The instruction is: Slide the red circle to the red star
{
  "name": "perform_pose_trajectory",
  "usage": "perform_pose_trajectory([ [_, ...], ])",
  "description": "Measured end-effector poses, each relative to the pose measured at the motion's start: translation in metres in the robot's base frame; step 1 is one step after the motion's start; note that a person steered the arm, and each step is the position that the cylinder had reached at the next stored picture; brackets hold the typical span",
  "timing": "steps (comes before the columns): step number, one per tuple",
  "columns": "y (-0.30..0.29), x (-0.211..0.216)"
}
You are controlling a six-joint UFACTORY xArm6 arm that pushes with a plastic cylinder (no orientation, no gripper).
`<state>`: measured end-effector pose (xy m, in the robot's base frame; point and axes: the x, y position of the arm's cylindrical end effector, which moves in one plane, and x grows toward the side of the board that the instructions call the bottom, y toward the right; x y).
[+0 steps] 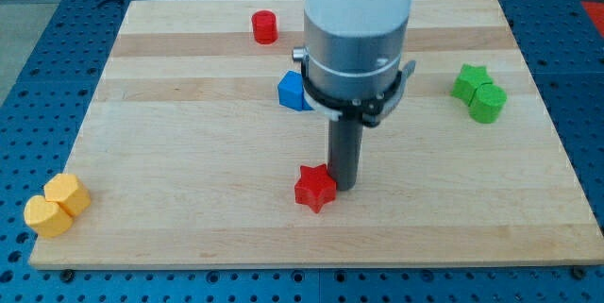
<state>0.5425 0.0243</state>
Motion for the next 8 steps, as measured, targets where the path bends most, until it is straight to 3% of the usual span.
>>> perform_pose_trajectory([
  [2,-0.05,0.003],
  [3,-0.053,-0.017],
  [4,-0.061,-0.067],
  [5,-0.123,-0.113],
  [6,-0.163,-0.183],
  [8,-0.17,-0.344],
])
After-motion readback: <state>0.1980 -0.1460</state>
